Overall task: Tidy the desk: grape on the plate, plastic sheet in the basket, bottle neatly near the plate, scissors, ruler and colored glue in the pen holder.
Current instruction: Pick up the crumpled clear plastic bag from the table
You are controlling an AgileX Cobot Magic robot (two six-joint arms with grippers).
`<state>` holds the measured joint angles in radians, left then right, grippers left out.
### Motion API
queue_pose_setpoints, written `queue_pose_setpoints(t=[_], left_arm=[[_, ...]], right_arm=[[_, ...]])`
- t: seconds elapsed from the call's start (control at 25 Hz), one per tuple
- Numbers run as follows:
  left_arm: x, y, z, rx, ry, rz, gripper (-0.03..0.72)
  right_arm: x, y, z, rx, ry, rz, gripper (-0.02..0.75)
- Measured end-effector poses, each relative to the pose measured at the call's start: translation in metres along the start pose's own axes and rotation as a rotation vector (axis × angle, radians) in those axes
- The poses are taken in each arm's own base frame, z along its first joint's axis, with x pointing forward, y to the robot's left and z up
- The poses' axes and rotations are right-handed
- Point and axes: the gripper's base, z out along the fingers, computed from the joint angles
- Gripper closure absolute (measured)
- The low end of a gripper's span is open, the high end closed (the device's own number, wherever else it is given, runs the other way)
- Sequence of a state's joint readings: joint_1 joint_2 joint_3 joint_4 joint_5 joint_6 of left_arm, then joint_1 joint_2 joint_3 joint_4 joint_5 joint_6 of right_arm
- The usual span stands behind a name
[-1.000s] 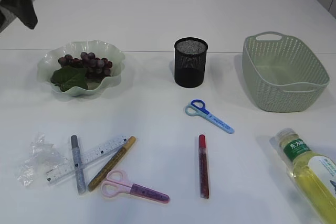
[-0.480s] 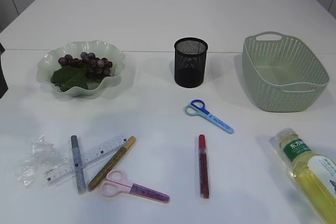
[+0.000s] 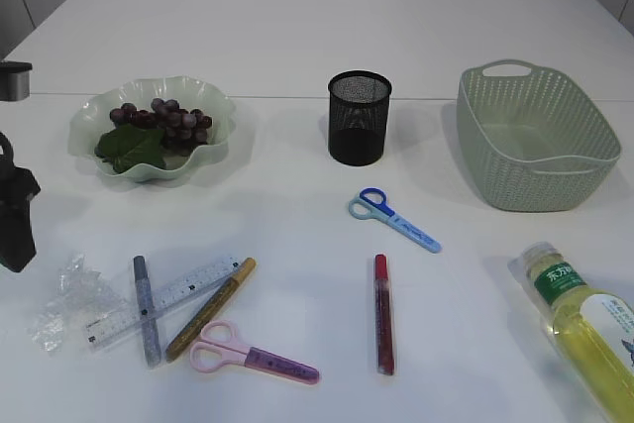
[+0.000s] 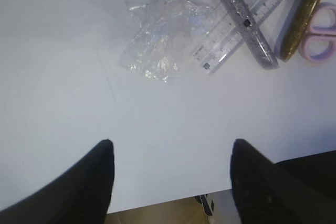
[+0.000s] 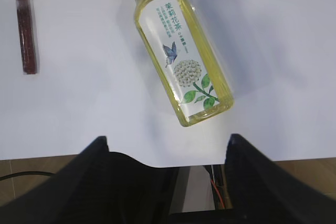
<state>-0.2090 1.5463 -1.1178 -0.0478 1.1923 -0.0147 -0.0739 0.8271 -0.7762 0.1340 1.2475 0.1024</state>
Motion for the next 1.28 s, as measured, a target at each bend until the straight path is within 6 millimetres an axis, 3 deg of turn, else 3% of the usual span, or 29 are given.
queue_pose_setpoints(t=[0.48, 0.88, 1.28], left_arm=[[-0.023, 0.001, 0.053, -0.008, 0.072, 0.012, 0.186], [-0.033, 0.002, 0.082, -0.010, 0.111, 0.016, 0.186], [-0.039, 0.003, 0.092, -0.009, 0.083, 0.035, 0.188]], right_arm=[[0.000, 0.000, 0.000, 0.000, 0.000, 0.000, 0.207], [0.000, 0.000, 0.000, 0.000, 0.000, 0.000, 0.207], [0.000, 0.000, 0.000, 0.000, 0.000, 0.000, 0.207]])
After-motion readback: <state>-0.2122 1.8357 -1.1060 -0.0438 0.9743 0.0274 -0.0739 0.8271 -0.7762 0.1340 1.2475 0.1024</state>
